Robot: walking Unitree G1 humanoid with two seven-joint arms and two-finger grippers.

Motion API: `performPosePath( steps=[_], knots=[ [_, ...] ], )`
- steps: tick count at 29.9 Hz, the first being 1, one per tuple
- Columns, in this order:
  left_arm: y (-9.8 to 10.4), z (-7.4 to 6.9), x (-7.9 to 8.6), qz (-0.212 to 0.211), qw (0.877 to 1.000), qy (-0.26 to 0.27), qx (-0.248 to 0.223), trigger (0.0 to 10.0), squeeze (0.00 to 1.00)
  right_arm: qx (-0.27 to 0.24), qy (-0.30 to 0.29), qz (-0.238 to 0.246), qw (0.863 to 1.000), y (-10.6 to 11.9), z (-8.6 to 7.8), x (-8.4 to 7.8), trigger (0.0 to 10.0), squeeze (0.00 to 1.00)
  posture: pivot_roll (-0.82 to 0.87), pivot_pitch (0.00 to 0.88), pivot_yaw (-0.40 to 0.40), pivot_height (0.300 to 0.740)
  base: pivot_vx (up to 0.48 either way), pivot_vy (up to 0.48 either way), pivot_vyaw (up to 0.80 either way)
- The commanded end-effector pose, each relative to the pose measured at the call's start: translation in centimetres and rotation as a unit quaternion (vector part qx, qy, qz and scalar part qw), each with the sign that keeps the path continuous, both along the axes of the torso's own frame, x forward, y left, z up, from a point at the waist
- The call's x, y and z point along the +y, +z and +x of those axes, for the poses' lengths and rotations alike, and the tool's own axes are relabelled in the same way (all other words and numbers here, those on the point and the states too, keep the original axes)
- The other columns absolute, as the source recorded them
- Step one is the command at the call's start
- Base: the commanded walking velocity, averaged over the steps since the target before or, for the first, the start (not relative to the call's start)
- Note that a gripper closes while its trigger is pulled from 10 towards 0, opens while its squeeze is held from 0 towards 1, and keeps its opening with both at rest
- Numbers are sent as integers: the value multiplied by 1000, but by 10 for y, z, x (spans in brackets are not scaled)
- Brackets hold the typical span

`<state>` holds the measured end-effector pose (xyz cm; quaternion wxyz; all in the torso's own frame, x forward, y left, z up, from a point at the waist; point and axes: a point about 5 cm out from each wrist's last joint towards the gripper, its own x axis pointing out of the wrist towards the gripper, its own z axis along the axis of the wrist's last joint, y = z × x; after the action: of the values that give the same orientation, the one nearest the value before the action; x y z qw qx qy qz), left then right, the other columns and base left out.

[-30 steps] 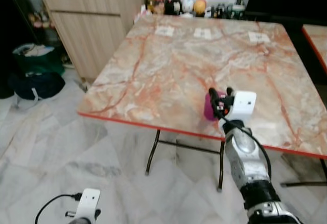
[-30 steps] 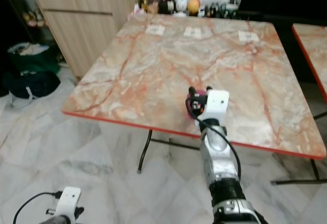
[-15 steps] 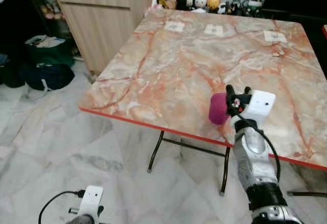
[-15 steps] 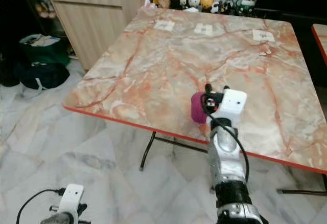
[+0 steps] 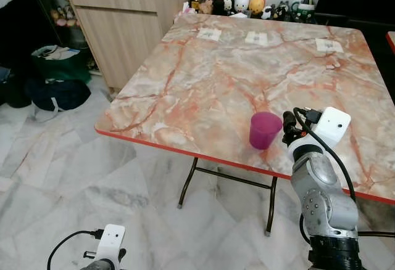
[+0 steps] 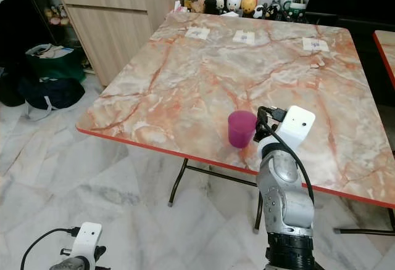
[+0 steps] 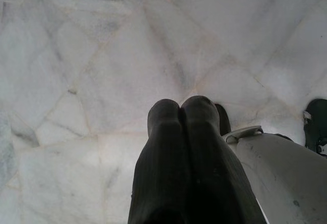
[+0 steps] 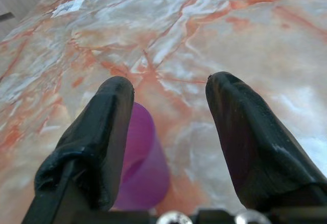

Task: Setting the table

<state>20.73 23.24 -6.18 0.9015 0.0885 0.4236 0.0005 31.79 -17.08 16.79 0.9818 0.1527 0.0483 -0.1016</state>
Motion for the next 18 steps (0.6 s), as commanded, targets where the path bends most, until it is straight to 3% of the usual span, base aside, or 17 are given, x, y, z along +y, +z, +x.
performPosePath(
  steps=[1, 6, 8, 18],
  knots=[
    [-3, -5, 2, 0, 1000, 1, 15, 10000, 0, -4, 3, 7, 1000, 12, -1, 1, 10000, 0, 117, 84, 5, 740, 0, 0, 0],
    [-3, -5, 2, -1, 1000, 1, 14, 10000, 0, 18, 10, 18, 1000, 13, -1, 0, 10000, 0, 125, 80, 3, 740, 0, 0, 0],
    [-3, -6, 2, 0, 1000, 1, 14, 10000, 0, 34, 12, 47, 998, 12, -2, 3, 10000, 0, 128, 80, 5, 740, 0, 0, 0],
    [-3, -7, 2, 3, 1000, -3, 16, 10000, 0, 70, 14, 52, 996, 3, -5, 2, 10000, 0, 125, 63, 11, 740, 0, 0, 0]
  ],
)
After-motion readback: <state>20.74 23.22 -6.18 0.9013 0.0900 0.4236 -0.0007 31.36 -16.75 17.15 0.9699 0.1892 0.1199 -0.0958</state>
